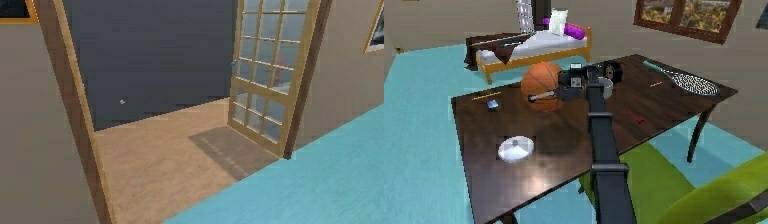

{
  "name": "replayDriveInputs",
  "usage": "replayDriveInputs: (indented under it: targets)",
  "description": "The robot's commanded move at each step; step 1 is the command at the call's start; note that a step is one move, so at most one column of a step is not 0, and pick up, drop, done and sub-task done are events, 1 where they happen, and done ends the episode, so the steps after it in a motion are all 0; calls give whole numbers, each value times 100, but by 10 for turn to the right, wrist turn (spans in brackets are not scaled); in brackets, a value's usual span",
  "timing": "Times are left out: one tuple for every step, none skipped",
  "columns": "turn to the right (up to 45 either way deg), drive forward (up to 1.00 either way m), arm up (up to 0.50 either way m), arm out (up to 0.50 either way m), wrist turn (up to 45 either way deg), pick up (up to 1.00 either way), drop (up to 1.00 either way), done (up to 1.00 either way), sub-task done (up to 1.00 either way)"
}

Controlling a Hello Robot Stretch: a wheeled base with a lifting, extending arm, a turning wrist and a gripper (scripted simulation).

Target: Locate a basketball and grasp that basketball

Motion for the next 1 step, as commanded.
replayDriveInputs:
  targets:
    - [0, 0, 0, 0, 0, 0, 0, 100, 0]
